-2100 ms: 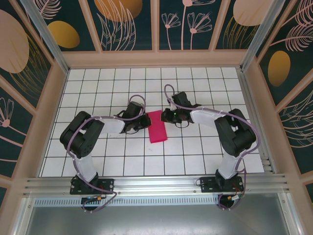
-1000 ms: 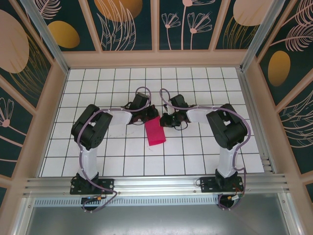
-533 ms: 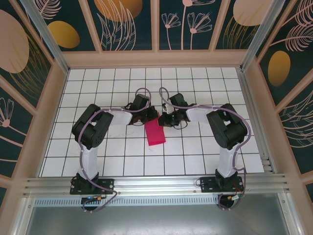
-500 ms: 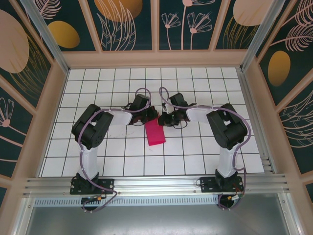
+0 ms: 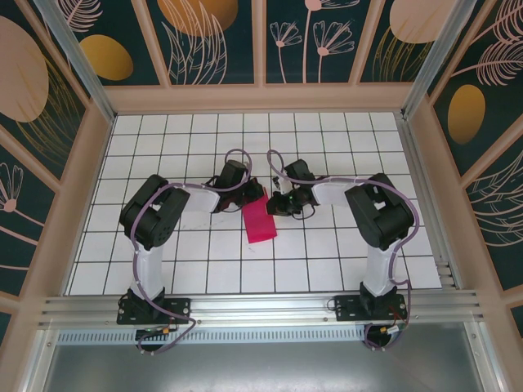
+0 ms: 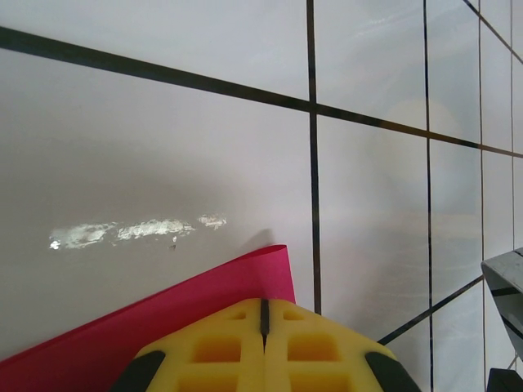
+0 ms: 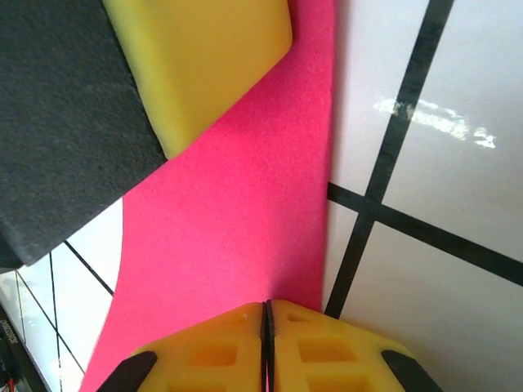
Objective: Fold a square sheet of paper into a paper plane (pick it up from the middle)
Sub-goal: First fold in half a square sheet of paper at the center of the table.
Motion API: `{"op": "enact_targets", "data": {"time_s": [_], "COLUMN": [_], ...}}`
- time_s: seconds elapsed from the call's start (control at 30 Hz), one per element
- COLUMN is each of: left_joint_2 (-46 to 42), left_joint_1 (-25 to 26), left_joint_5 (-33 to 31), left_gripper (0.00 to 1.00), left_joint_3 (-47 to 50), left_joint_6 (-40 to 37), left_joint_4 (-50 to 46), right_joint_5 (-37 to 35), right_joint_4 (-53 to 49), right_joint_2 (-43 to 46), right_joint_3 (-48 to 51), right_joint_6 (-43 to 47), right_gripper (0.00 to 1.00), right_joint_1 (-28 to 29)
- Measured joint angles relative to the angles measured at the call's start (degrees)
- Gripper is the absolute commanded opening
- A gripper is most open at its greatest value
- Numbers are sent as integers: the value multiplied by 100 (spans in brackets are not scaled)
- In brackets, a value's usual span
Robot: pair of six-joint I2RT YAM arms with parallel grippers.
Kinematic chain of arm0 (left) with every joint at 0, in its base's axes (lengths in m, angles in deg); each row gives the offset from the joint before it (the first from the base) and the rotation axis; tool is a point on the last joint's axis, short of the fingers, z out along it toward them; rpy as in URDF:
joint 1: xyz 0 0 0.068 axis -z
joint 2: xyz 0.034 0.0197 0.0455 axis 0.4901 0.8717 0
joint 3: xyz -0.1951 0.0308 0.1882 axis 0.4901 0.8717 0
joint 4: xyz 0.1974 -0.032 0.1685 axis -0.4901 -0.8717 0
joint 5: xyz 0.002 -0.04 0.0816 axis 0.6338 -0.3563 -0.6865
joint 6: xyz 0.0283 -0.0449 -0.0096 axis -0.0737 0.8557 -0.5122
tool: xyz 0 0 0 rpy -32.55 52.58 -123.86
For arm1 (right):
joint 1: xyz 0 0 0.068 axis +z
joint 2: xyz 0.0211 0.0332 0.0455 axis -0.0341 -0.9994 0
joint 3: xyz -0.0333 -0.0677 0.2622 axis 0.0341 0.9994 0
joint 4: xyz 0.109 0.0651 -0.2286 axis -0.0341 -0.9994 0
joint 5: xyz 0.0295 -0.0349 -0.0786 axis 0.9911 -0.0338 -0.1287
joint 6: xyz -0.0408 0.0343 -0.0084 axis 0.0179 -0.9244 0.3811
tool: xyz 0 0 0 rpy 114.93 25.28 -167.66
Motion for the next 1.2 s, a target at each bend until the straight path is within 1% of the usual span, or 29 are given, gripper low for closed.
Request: {"op": "enact_targets", "data": {"time_s": [0.23,0.47,0.7,1.03,1.2], "left_joint_2": [-9,-7,-7,-4,-7], "left_joint_1": [2,7,7,7,7], "left_joint_5": [-37,-52,-55,-52,-50], "left_gripper": [3,3,3,3,3], "left_joint_3": [192,212,249,286,273], "left_joint_6": [0,0,0,0,-2], "left_joint_4": [380,437,511,597,586], "right_joint_5": [13,9,-70,-286,-332], "right_joint_4": [107,68,98,61,-170], "right_joint_2": [271,557,914,1294,1582], "right_joint_3": [378,730,1156,1523,1725], "right_joint_6": [87,120,-9,-243,-374], "right_gripper": [10,10,10,10,10], "right_joint_1": [39,190,363,590,680]}}
